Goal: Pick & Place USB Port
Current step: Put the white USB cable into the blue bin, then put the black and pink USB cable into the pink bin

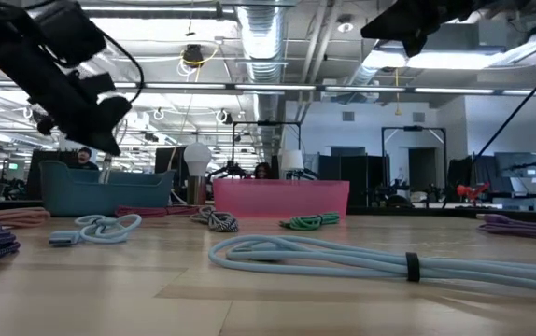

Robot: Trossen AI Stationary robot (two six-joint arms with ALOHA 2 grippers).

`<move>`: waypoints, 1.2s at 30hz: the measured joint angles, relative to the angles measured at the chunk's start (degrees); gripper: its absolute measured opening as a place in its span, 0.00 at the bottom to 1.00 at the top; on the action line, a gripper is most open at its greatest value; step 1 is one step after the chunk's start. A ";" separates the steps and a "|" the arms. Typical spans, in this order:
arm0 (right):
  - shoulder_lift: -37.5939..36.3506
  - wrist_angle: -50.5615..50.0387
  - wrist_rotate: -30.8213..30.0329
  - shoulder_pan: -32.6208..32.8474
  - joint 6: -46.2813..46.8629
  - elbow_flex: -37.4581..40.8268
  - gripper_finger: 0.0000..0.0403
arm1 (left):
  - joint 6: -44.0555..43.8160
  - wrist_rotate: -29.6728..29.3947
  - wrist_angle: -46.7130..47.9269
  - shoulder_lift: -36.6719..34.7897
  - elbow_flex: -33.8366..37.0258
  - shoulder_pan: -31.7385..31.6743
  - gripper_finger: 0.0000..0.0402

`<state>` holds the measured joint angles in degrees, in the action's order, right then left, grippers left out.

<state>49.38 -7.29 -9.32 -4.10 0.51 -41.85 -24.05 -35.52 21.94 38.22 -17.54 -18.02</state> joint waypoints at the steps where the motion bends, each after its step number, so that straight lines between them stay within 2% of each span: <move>1: 0.01 0.02 0.00 0.00 0.00 0.00 0.01 | -0.32 0.81 0.05 1.01 0.00 -0.77 0.03; 8: 0.18 -0.04 0.00 0.00 -0.28 0.00 0.01 | -0.48 3.98 -0.25 5.26 0.00 -4.45 0.04; 18: 0.05 -0.79 0.00 0.00 -0.90 0.00 0.01 | -0.24 4.03 -0.31 5.46 0.00 -5.31 0.20; 27: -0.40 -4.76 0.26 0.00 -1.07 -0.02 0.01 | 3.13 4.80 -2.70 5.39 0.00 -5.25 0.20; 31: -1.79 -8.54 0.41 0.00 0.26 -0.07 0.01 | 6.72 11.10 -8.61 5.24 0.02 -4.85 0.17; 36: -4.78 -8.98 0.44 0.39 1.49 -0.07 0.01 | 12.71 22.49 -17.76 5.24 0.02 -3.08 0.12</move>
<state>44.60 -16.27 -8.89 -3.70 2.00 -41.91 -11.35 -13.02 4.18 43.46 -17.52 -21.10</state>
